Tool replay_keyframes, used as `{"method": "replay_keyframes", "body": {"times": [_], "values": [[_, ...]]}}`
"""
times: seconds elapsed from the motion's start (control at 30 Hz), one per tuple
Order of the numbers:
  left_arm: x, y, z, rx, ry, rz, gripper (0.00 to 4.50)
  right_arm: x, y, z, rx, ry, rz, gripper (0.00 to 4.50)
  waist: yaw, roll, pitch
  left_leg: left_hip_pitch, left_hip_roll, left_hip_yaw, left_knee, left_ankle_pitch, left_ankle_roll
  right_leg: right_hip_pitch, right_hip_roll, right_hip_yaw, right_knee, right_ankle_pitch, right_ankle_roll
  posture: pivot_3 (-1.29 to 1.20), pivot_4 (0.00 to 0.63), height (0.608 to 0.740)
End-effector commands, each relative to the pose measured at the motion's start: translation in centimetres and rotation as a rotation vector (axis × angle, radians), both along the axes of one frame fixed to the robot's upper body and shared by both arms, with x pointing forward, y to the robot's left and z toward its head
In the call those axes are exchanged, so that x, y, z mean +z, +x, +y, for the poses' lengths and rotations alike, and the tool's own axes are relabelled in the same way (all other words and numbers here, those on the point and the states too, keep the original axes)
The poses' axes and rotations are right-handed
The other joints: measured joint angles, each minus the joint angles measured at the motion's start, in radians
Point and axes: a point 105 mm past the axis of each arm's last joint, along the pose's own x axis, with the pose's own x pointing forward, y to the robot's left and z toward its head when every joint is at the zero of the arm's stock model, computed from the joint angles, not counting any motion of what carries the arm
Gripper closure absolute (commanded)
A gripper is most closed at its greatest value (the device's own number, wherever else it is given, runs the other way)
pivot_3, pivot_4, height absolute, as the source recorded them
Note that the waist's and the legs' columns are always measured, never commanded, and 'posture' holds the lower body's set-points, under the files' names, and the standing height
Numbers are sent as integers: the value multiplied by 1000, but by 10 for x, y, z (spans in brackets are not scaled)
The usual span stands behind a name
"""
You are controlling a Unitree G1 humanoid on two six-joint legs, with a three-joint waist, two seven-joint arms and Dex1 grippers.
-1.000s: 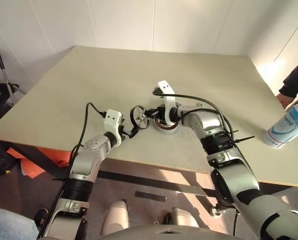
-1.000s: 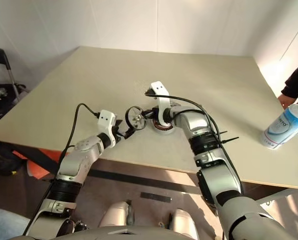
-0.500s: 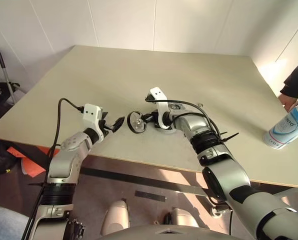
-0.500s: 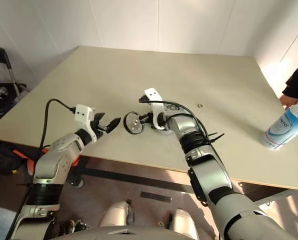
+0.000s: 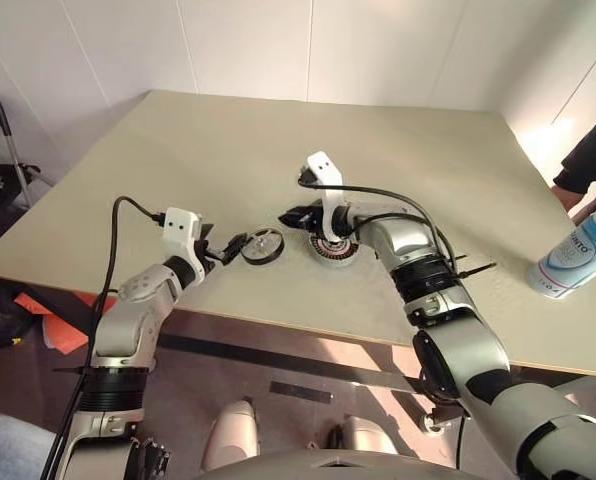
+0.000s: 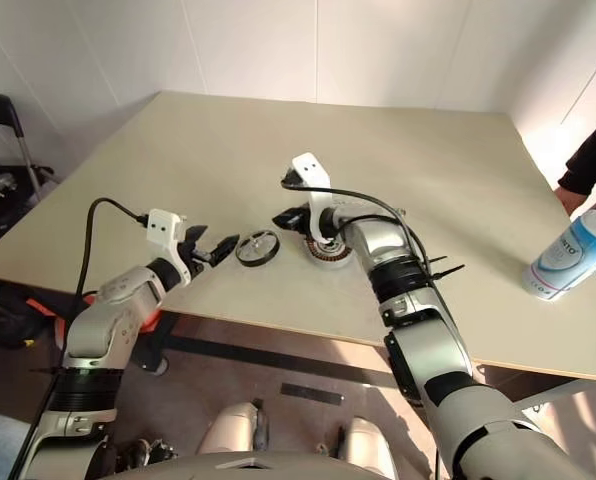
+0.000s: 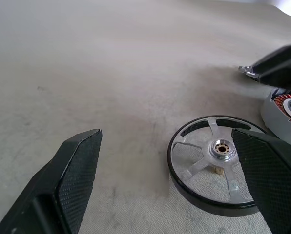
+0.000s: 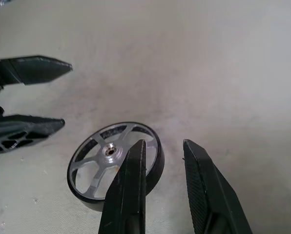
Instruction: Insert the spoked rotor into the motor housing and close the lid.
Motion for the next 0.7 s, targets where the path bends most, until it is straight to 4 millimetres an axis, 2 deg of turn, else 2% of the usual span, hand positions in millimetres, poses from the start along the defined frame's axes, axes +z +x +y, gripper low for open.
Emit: {"method": "replay_keyframes", "body": {"times": [0.03, 0.1, 0.23, 0.3, 0.5, 0.7], "values": [[14, 3, -8, -33, -11, -53, 0, 36, 18, -30, -107, -1, -165, 3159, 0, 0, 0, 1, 0, 0, 0, 0, 0, 0, 0, 0, 0, 0, 0, 0, 0, 740], [14, 4, -12, -42, -15, -53, 0, 38, 31, -56, -211, -49, -223, 3159, 3, 0, 0, 1, 0, 0, 0, 0, 0, 1, 0, 0, 0, 0, 0, 0, 0, 740], [10, 6, -22, -61, -11, -46, 0, 7, 53, -124, -425, -270, -249, 3159, 2, 0, 0, 2, 0, 0, 1, 0, -1, 2, 0, 0, 0, 0, 0, 0, 0, 740], [9, 7, -28, -74, -14, -43, 0, -3, 56, -143, -480, -299, -235, 3159, 0, 0, 0, 1, 0, 0, 1, 0, -1, 1, 0, 0, 0, 0, 0, 0, 0, 740], [7, 8, -36, -102, -5, -39, 0, -19, 59, -163, -584, -280, -205, 3159, -15, 0, 0, -4, 0, 1, 1, 0, 1, -4, 0, 0, 1, -1, -1, 0, 0, 740], [7, 7, -36, -105, -1, -39, 0, -4, 66, -169, -675, -201, -254, 3159, -18, 0, 0, -4, 0, 1, 2, -1, 4, -4, 0, 0, 1, -1, -2, 0, 0, 740]]}}
